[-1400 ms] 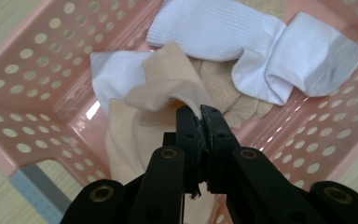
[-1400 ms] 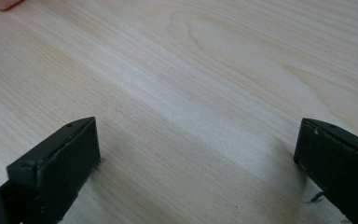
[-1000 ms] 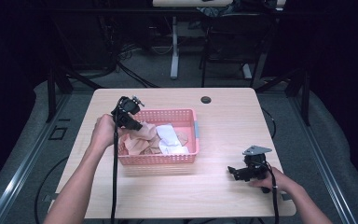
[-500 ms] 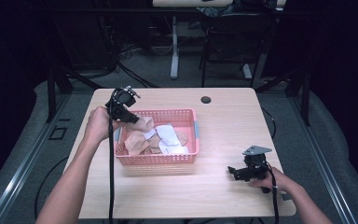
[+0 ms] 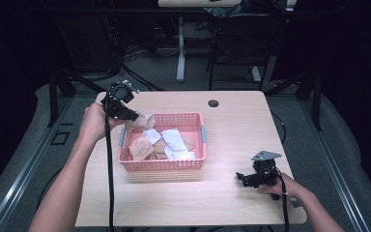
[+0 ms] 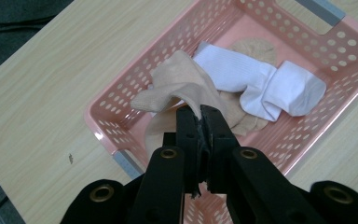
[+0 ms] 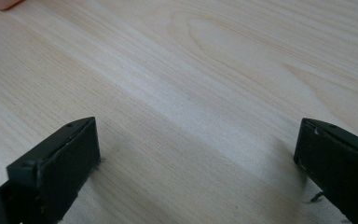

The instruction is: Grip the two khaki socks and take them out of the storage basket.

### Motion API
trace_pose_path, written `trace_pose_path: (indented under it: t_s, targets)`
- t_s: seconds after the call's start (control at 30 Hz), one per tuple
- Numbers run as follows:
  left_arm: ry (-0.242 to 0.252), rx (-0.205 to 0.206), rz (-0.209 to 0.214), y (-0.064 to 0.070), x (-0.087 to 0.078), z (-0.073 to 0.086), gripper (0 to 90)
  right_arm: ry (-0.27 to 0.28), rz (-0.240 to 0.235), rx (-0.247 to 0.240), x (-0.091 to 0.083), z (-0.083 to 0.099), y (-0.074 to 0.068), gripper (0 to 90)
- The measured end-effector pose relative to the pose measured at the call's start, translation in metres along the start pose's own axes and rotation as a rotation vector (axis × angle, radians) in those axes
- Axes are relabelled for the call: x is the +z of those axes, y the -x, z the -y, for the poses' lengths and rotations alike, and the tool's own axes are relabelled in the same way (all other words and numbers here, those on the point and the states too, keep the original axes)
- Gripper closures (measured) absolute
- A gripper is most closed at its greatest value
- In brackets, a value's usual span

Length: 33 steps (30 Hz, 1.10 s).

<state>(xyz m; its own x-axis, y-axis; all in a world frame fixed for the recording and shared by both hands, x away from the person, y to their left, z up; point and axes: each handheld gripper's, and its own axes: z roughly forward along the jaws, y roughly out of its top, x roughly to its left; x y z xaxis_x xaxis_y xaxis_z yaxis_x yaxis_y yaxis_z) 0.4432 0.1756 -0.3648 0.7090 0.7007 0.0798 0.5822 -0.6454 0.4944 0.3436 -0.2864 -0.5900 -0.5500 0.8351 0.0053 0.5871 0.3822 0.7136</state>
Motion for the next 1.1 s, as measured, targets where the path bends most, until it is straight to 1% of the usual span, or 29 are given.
trace_pose_path:
  t_s: [0.17,0.2,0.3,0.33,0.37,0.4,0.47,0.53,0.57,0.63,0.7,0.87,0.97,1.0,1.03,1.07,1.1]
  targets:
    - [0.005,-0.012,-0.013,-0.006,-0.008,0.002,86.5,0.000,0.000,0.000,0.000,0.000,0.000,0.0]
    - [0.005,-0.015,-0.022,-0.008,-0.011,0.003,86.4,0.000,0.000,0.000,0.000,0.000,0.000,0.0]
    - [0.004,-0.021,-0.028,-0.011,-0.014,0.006,86.4,0.000,0.000,0.000,0.000,0.000,0.000,0.0]
    - [0.005,-0.031,-0.035,-0.014,-0.017,0.009,86.4,0.000,0.000,0.000,0.000,0.000,0.000,0.0]
    - [0.005,-0.031,-0.035,-0.014,-0.017,0.009,86.4,0.000,0.000,0.000,0.000,0.000,0.000,0.0]
    - [0.004,-0.042,-0.040,-0.018,-0.021,0.013,86.4,0.000,0.000,0.000,0.000,0.000,0.000,0.0]
    - [0.003,-0.047,-0.045,-0.020,-0.022,0.014,86.4,0.000,0.000,0.000,0.000,0.000,0.000,0.0]
    - [0.003,-0.062,-0.054,-0.027,-0.027,0.020,86.4,0.000,0.000,0.000,0.000,0.000,0.000,0.0]
    - [0.003,-0.062,-0.054,-0.027,-0.027,0.020,86.4,0.000,0.000,0.000,0.000,0.000,0.000,0.0]
    - [0.005,-0.071,-0.060,-0.031,-0.030,0.023,86.4,0.000,0.000,0.000,0.000,0.000,0.000,0.0]
    - [0.007,-0.086,-0.069,-0.035,-0.034,0.028,86.4,-0.001,0.000,0.000,0.000,0.000,0.000,0.0]
    - [0.000,-0.105,-0.079,-0.041,-0.038,0.035,86.4,-0.001,0.000,0.000,0.000,0.000,0.000,0.0]
    - [0.002,-0.124,-0.089,-0.047,-0.040,0.043,86.4,0.000,0.000,-0.001,0.000,0.000,0.000,0.0]
    - [0.005,-0.140,-0.094,-0.051,-0.041,0.048,86.4,0.000,0.000,0.000,0.000,0.000,0.000,0.0]
    - [0.005,-0.140,-0.094,-0.051,-0.041,0.048,86.4,0.000,0.000,0.000,0.000,0.000,0.000,0.0]
    - [0.000,-0.155,-0.094,-0.056,-0.042,0.053,86.4,0.000,0.000,0.000,0.000,0.000,0.000,0.0]
    - [0.000,-0.155,-0.094,-0.056,-0.042,0.053,86.4,0.000,0.000,0.000,0.000,0.000,0.000,0.0]
